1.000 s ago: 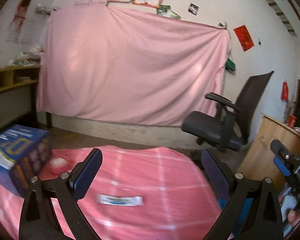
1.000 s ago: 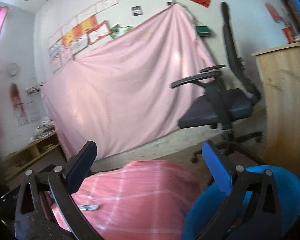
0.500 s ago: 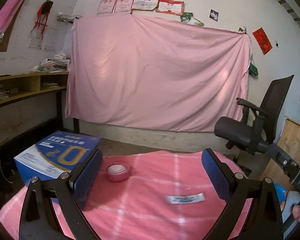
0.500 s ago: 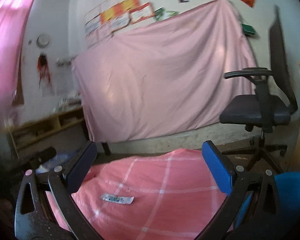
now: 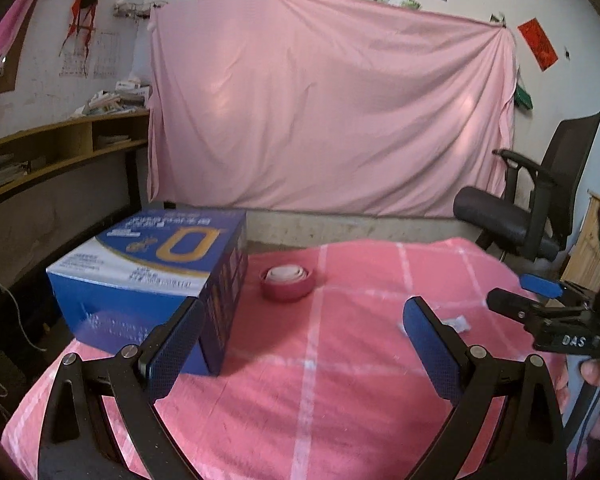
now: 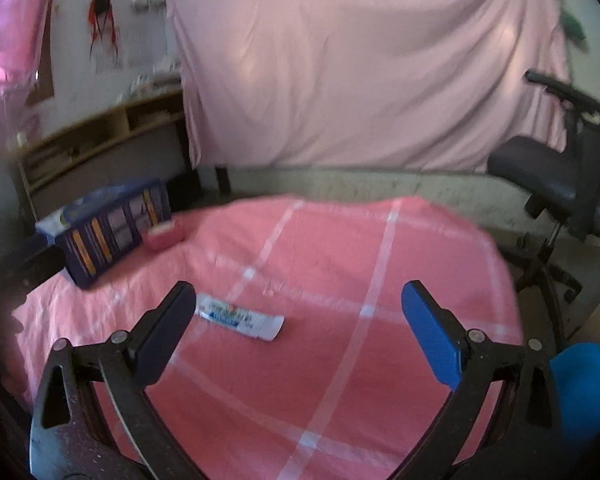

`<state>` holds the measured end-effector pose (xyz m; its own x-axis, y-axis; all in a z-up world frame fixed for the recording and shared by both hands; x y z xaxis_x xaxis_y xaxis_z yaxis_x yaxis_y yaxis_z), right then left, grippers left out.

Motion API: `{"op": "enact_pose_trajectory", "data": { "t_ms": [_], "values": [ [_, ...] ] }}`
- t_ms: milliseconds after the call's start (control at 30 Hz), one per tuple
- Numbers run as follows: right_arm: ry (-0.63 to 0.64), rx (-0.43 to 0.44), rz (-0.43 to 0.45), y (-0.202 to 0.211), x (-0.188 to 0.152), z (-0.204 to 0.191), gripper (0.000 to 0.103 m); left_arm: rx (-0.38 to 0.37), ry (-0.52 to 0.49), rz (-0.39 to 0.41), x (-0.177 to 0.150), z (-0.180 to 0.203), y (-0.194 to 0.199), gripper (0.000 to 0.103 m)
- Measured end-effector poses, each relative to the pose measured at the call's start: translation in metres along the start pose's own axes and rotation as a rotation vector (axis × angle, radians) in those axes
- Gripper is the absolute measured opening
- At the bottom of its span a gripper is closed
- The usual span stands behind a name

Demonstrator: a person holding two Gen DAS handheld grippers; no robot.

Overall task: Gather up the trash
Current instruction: 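Grasp the white printed tube with the right gripper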

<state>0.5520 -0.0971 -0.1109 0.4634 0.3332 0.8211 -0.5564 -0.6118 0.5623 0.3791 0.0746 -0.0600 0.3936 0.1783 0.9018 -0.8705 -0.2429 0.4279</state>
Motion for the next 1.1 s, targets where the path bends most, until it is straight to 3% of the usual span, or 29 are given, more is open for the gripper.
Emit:
{"op": "enact_pose_trajectory", "data": {
  "t_ms": [133, 233, 367, 433, 500, 567, 633, 733, 833, 933, 1100],
  "values": [
    [0.051, 0.039, -0.123, -0.025, -0.014, -0.009, 0.103, 0.017, -0.022, -0.053, -0.006, -0.002, -0.012, 0.097],
    [0.088, 0.059, -0.201, -0.039, -0.024, -0.019, 0.096, 0.019, -0.013, -0.087, -0.01, -0.005, -0.019, 0.097],
    [0.132, 0.066, -0.262, -0.052, -0.031, -0.026, 0.093, 0.021, -0.004, -0.133, -0.016, -0.008, -0.028, 0.097],
    [0.139, 0.071, -0.263, -0.055, -0.029, -0.027, 0.092, 0.015, -0.01, -0.137, -0.017, -0.007, -0.029, 0.097],
    [0.136, 0.079, -0.266, -0.057, -0.028, -0.026, 0.083, -0.019, -0.026, -0.157, -0.019, -0.001, -0.032, 0.096],
    [0.133, 0.094, -0.266, -0.058, -0.027, -0.027, 0.067, -0.011, -0.046, -0.146, -0.018, 0.001, -0.032, 0.096],
    [0.131, 0.111, -0.263, -0.057, -0.026, -0.027, 0.056, -0.023, -0.067, -0.13, -0.015, 0.007, -0.031, 0.096],
    [0.117, 0.101, -0.261, -0.053, -0.027, -0.023, 0.05, -0.037, -0.082, -0.115, -0.011, 0.016, -0.033, 0.093],
    [0.073, 0.05, -0.246, -0.048, -0.027, -0.009, 0.031, -0.03, -0.106, -0.106, -0.006, 0.023, -0.042, 0.091],
    [-0.019, 0.019, -0.226, -0.045, -0.024, 0.011, 0.029, 0.001, -0.129, -0.11, -0.001, 0.029, -0.058, 0.091],
    [-0.09, 0.045, -0.223, -0.043, -0.023, 0.023, 0.028, 0.039, -0.163, -0.12, 0.007, 0.034, -0.086, 0.091]
  ]
}}
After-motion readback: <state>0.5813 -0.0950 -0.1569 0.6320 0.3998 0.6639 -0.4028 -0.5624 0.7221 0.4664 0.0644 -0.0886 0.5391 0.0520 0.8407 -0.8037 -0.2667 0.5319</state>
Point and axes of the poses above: each gripper's, at about its wrist camera, not at the fingertips, and y roughly against the way its jaws point, z to its right, x to its top, the point moved 9 cm from there along -y, roughly the way its jaws point, and after that the axes turned 2 degrees about x, right-handed, at the moved point
